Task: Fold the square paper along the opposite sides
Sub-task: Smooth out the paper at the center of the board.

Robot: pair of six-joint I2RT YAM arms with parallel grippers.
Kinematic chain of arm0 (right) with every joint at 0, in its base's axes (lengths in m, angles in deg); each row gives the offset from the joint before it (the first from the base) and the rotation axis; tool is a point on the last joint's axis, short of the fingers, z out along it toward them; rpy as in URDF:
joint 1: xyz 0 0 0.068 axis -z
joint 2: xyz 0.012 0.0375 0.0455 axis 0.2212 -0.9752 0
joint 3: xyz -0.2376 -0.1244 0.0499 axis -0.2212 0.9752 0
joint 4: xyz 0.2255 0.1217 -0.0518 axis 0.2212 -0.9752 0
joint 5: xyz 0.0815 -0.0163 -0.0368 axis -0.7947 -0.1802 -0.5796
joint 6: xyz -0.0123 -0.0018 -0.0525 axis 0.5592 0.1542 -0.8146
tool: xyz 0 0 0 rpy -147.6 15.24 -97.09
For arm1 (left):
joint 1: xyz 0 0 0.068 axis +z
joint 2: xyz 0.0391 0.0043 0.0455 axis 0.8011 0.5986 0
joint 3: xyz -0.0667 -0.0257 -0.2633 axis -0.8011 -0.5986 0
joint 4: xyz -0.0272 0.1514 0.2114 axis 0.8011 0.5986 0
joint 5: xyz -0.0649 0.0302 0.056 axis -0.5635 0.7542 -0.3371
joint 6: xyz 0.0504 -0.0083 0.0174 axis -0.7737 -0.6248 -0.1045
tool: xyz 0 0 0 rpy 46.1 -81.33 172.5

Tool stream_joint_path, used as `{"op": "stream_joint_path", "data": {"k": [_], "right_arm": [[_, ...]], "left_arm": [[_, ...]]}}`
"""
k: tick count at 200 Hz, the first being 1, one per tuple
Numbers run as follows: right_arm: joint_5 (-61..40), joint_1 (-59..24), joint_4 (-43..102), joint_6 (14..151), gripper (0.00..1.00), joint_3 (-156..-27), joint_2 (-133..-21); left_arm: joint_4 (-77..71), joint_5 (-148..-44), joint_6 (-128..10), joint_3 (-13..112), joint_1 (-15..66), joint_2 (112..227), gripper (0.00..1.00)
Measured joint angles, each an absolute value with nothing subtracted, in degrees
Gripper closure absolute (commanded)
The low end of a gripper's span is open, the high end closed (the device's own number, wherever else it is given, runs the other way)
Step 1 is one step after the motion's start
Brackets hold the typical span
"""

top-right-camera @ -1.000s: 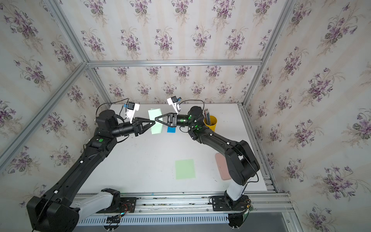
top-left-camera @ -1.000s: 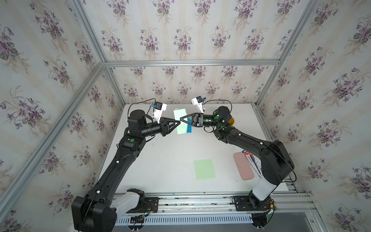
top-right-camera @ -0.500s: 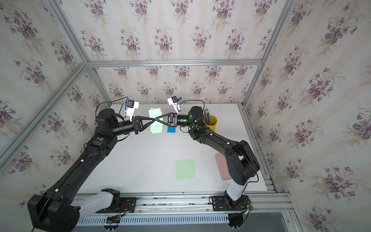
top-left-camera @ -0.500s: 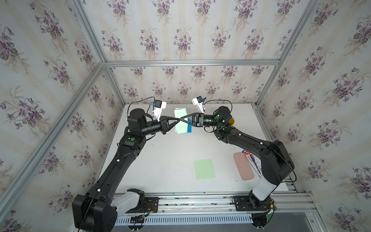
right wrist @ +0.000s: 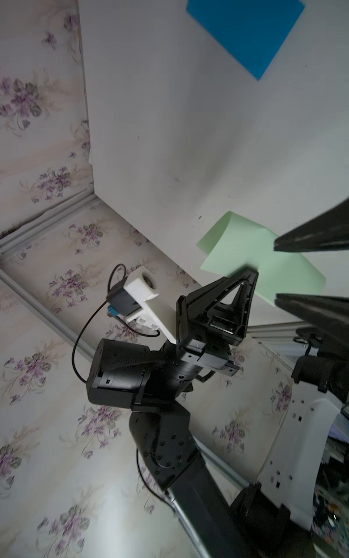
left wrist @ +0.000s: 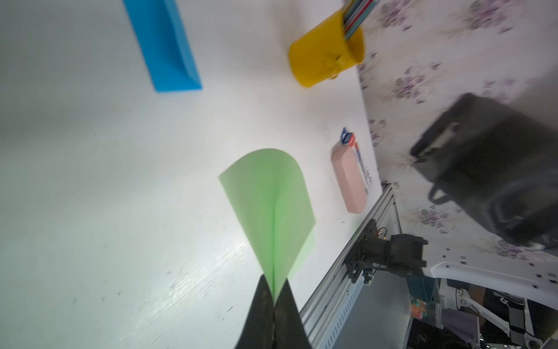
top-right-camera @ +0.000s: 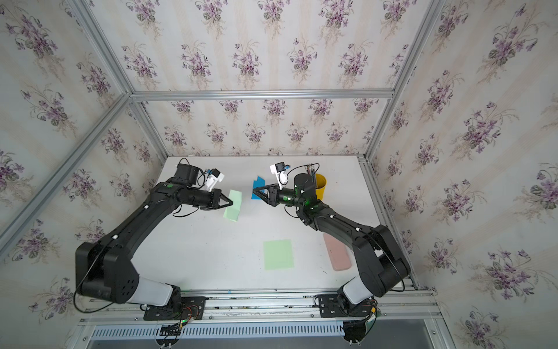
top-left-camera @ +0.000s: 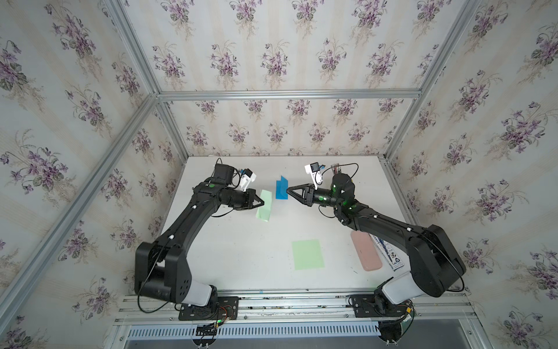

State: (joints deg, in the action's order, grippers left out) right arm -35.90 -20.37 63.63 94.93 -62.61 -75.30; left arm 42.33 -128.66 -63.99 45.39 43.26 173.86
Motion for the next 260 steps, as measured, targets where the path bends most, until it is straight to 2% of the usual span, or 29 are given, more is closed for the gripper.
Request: {"op": "stream_joint_path", "data": {"k": [29, 70, 99, 171, 260], "right_arm": [[-25.1, -28.5, 68.0, 81.1, 0.89, -52.7, -73.2], [-15.5, -37.0, 74.2, 68.0, 0.95, -51.0, -79.0], [-13.8, -39.7, 77.7, 64.2, 0.96, -50.7, -82.3], [-9.8, -42.9, 78.0, 57.7, 1.00, -57.3, -94.8], [-9.5, -44.2, 74.3, 53.2, 1.00, -63.7, -105.0]], "left_arm": [[50.5, -122.0, -68.3, 44.9, 42.7, 181.9, 1.00], [53.8, -115.9, -72.3, 47.1, 40.1, 191.0, 1.00], [53.5, -114.1, -74.1, 47.2, 37.3, 194.9, 1.00], [58.6, -110.2, -76.7, 53.4, 37.1, 202.6, 1.00], [57.0, -113.1, -77.9, 52.5, 37.2, 200.4, 0.98]]}}
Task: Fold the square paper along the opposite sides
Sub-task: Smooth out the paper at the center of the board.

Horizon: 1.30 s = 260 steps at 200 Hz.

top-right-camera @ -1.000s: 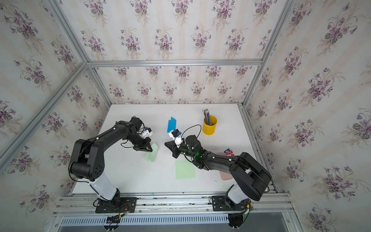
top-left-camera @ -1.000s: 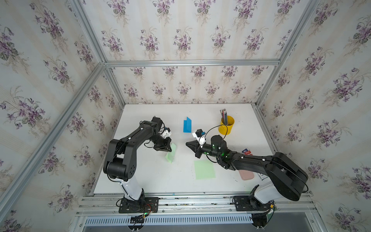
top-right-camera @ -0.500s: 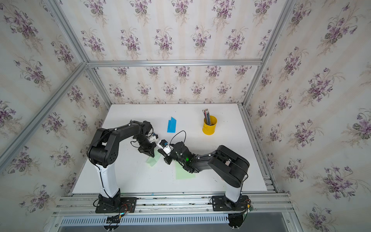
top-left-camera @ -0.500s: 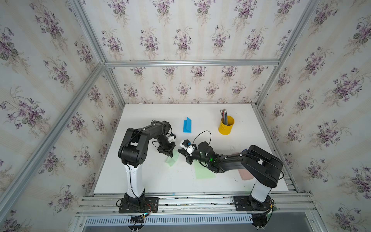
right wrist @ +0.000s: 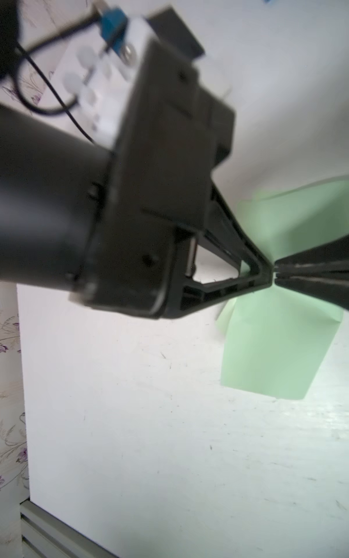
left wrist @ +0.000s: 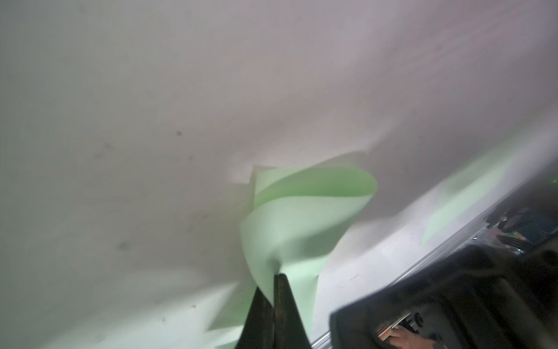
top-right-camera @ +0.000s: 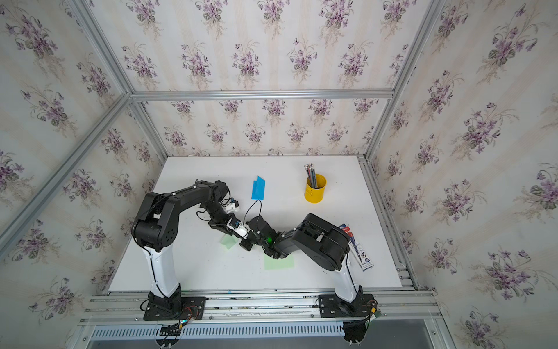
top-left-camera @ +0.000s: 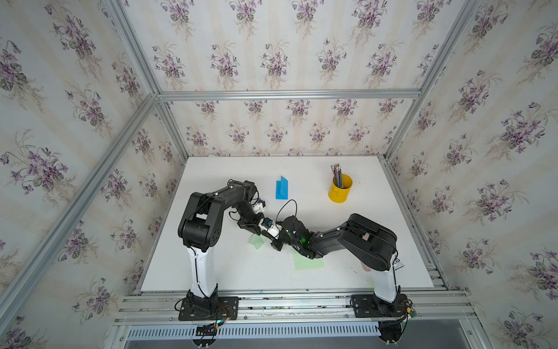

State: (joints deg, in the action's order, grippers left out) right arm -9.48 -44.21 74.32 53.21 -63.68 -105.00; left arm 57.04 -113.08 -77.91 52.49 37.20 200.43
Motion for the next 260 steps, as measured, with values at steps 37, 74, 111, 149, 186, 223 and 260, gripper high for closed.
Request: {"op": "stream_joint_path", "data": {"k": [37, 74, 111, 149, 186, 223, 260], "right_arm": [[-9.6, -44.8, 74.2, 53.0, 1.00, -63.9, -106.8], [-9.3, -45.0, 75.1, 52.8, 1.00, -63.7, -108.1], [-8.4, -45.1, 76.8, 52.2, 1.00, -62.5, -108.1], [-8.0, -45.3, 77.5, 51.9, 1.00, -60.9, -107.2], [-7.9, -45.3, 77.4, 51.9, 1.00, -60.7, -106.9], [-7.7, -45.3, 77.4, 52.0, 1.00, -60.6, -106.9], [-7.2, -45.3, 77.2, 52.0, 1.00, -60.2, -106.4]], "left_arm": [[56.1, -116.8, -77.2, 51.3, 37.2, 197.5, 0.96], [55.6, -118.1, -76.0, 51.0, 37.2, 199.0, 1.00], [55.6, -117.2, -74.7, 51.0, 37.1, 200.0, 1.00], [56.5, -114.4, -74.1, 51.5, 37.1, 200.6, 0.84], [57.5, -111.9, -73.4, 52.7, 37.1, 201.2, 0.77], [58.0, -110.8, -73.4, 53.1, 37.2, 201.4, 0.94], [57.9, -110.8, -73.3, 52.9, 37.2, 201.8, 1.00]]}}
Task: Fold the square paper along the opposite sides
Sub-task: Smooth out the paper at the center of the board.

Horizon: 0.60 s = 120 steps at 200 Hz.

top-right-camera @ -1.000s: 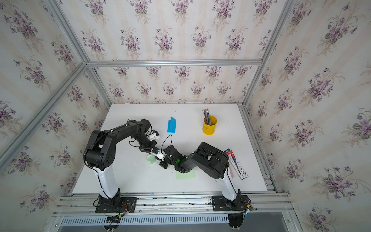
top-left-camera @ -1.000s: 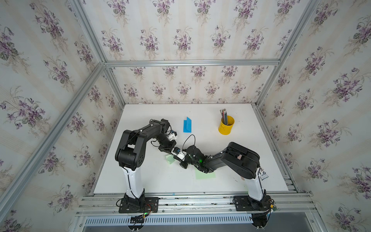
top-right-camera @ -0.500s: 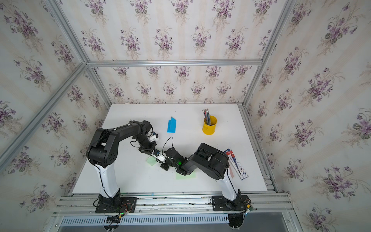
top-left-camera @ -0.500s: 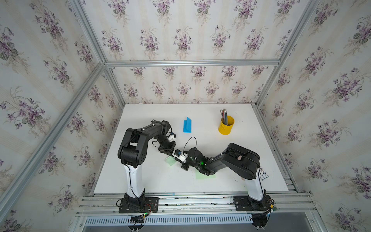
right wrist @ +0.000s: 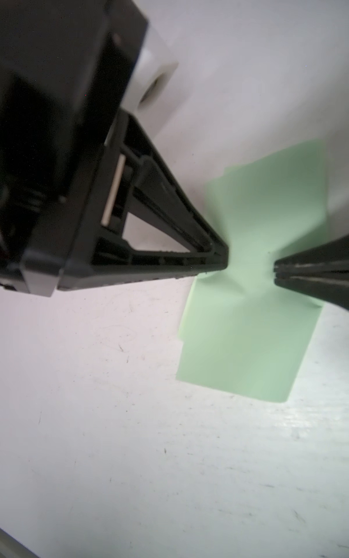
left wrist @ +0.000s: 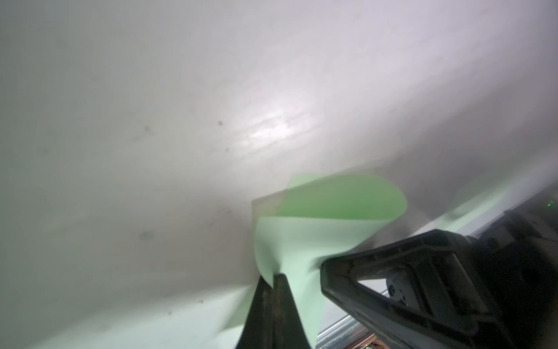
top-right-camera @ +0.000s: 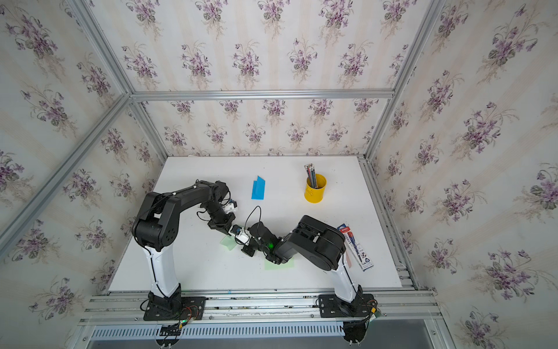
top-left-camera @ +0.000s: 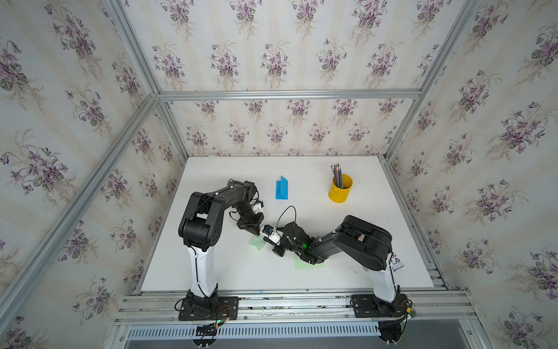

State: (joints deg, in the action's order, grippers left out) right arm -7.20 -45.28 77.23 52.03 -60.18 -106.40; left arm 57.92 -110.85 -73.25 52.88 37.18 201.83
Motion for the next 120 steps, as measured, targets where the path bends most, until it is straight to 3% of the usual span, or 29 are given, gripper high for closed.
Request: {"op": "stream_joint_path", "data": {"k": [64, 120], "right_arm": [[-6.4, -45.3, 74.9, 52.4, 1.00, -61.2, -103.4], [-6.8, -45.3, 74.8, 51.9, 1.00, -65.8, -108.9]], "left_arm": [[57.8, -112.4, -73.1, 51.7, 37.2, 201.9, 1.00], [58.1, -112.5, -73.8, 51.9, 37.3, 202.2, 1.00]]}}
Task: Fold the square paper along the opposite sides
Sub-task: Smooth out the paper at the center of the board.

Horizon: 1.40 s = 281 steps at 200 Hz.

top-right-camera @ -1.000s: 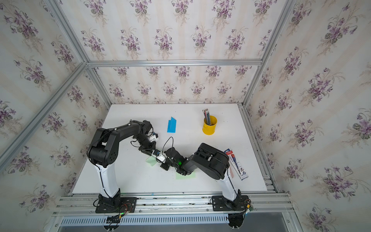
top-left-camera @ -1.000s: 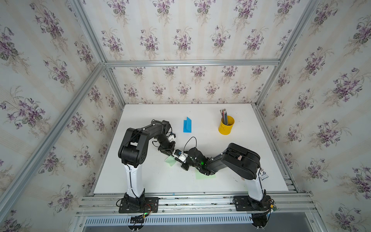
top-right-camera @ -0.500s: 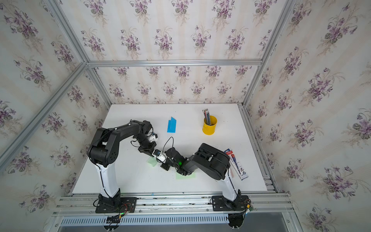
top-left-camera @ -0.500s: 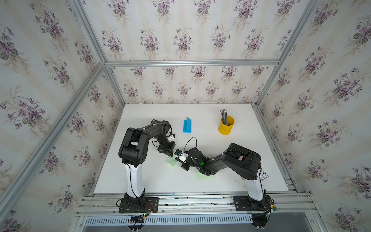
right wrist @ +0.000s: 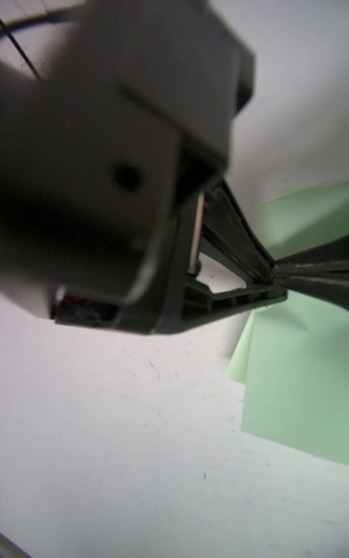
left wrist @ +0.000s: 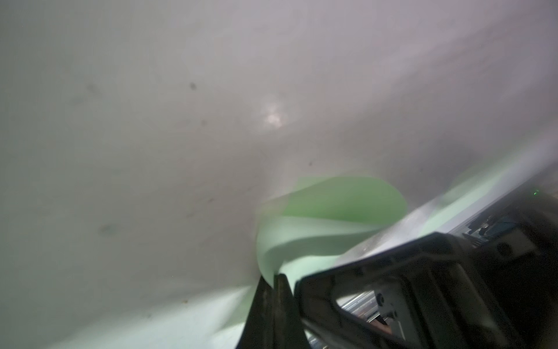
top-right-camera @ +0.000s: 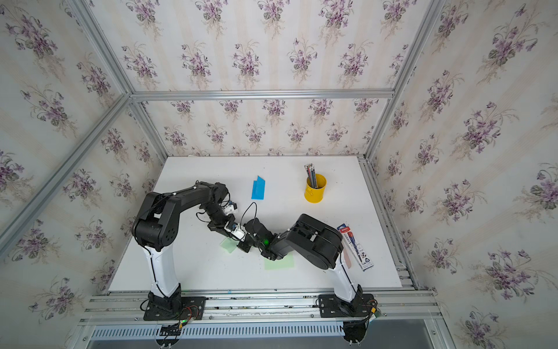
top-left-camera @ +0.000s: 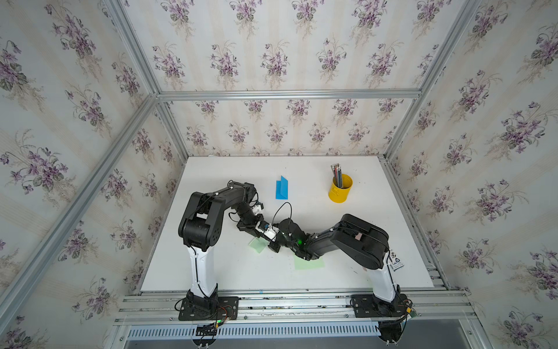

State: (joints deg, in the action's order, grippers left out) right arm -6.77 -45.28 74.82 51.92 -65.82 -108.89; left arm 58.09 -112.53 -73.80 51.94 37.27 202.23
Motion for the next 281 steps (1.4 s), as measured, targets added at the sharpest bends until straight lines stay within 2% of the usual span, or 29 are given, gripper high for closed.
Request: {"op": "stream_joint_path", "data": {"k": [92, 190, 230, 281], "right_arm": [[-3.7, -46.2, 79.7, 50.3, 1.00, -62.8, -109.7], [0.4, -46.4, 78.9, 49.7, 1.00, -55.0, -103.3], [-0.6, -46.2, 74.5, 49.5, 1.00, -59.2, -101.0], [-5.0, -46.3, 75.1, 50.7, 1.00, -64.7, -106.8]], "left_arm": [[59.8, -113.5, -74.2, 52.2, 37.2, 203.4, 1.00], [57.1, -115.4, -73.6, 49.1, 37.2, 201.4, 1.00], [58.6, -114.9, -74.6, 50.8, 37.7, 202.4, 1.00], [59.3, -114.4, -74.8, 53.1, 39.2, 203.8, 1.00]]}}
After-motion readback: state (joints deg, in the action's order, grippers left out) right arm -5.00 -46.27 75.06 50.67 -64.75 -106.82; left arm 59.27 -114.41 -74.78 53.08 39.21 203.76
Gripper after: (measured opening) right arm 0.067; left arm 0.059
